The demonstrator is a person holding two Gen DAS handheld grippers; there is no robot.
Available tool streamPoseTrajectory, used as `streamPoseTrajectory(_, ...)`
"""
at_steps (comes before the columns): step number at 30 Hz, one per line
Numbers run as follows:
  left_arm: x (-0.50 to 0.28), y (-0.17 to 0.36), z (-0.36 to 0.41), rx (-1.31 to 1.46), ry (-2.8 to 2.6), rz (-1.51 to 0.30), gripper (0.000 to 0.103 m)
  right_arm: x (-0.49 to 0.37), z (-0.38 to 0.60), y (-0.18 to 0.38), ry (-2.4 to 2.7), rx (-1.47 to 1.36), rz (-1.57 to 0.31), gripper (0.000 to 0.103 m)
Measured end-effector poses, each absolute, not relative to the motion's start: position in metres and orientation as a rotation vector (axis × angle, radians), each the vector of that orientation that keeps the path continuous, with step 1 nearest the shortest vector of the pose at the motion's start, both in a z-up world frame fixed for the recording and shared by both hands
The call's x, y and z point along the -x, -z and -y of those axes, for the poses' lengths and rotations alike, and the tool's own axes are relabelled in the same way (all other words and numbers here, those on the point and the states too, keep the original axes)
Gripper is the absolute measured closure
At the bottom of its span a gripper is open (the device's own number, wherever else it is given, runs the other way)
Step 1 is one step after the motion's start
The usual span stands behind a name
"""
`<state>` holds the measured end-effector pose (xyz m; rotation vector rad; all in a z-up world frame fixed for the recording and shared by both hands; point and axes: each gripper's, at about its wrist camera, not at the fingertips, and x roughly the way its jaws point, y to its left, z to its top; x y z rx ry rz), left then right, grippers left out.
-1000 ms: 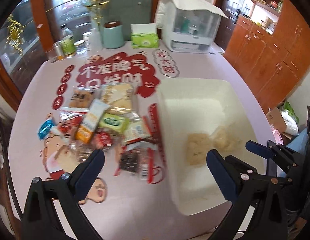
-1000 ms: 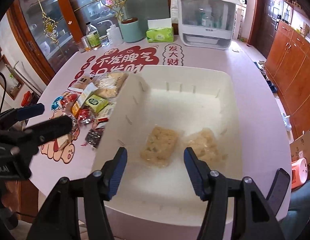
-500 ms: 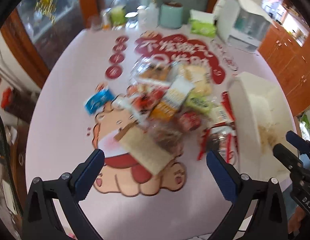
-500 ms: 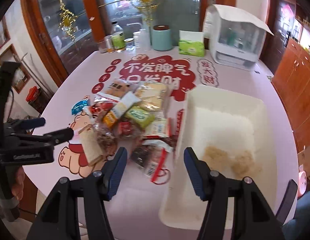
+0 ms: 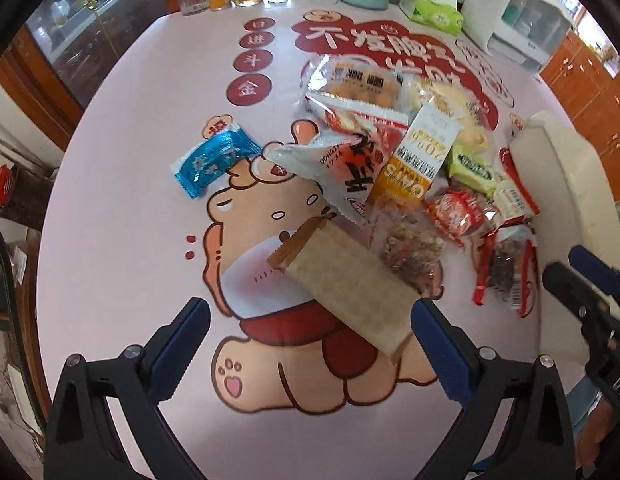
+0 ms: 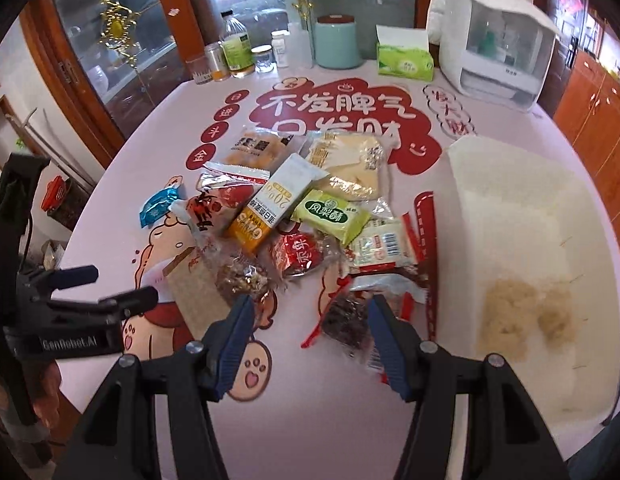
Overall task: Organize snacks
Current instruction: 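Grasp the brown paper-wrapped bar with the left gripper while the right grasps a red packet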
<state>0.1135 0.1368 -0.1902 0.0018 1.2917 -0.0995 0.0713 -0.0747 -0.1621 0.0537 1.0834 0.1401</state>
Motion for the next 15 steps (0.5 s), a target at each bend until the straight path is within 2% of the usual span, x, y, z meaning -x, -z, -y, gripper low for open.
streamPoseTrajectory(6, -0.123, 0.224, -0.127, -0.009, 0.108, -1.348, 0.009, -0.103, 0.073, 0.190, -0.124, -0.115, -1.142, 0.044)
streamPoseTrajectory(15, -0.133, 0.241, -0.129, 0.119, 0.039, -1.338, 0.010, -0.151, 0.062, 0.221, -0.164, -0.083, -1.206, 0.044)
